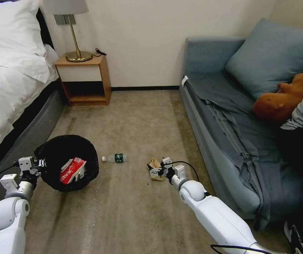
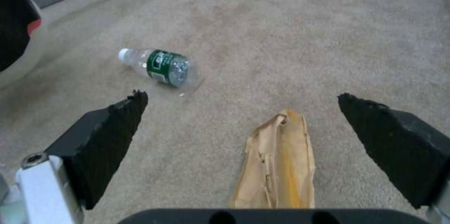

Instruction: Pick up the trash bin, then pick up the garbage on the floor and place it into the trash bin.

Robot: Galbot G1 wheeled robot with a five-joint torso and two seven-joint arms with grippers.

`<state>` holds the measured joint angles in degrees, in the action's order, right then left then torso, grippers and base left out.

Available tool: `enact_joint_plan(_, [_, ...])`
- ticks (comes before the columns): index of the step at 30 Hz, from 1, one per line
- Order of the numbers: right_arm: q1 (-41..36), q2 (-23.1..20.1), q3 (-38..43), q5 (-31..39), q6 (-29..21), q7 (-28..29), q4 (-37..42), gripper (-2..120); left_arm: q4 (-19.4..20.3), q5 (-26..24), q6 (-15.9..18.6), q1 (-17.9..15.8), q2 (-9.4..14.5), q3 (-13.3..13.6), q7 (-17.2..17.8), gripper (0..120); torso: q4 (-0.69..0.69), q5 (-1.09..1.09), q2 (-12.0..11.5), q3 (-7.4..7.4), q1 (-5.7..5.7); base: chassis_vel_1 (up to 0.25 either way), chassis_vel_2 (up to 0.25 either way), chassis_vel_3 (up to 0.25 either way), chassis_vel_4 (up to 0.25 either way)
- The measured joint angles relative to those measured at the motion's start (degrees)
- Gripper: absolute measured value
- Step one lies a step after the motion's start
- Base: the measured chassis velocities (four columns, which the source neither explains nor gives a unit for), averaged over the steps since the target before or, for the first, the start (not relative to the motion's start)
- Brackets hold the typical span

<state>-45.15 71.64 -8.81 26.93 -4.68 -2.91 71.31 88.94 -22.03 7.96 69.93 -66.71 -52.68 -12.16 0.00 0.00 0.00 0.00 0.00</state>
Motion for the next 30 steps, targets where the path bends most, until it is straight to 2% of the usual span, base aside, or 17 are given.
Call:
enact_joint_plan(16, [-0.8,0.5,0.5,-1.0,0.1,-0.1,-0.4,100,0.1,0.0,-0.4,0.5,0.0,0.0,-0.6,4,0.0,0.0,0.0,0.0,0.0,-0.044,0.048,0.042,-0.052])
enact_joint_plan(30, [-0.9,0.4,0.9,-1.2,0.3,-0.3,-0.7,100,0.0,0.0,-0.4,0.4,-0.1,0.0,-0.7,4,0.0,0.0,0.0,0.0,0.0,-0.087,0.085,0.079,-0.08])
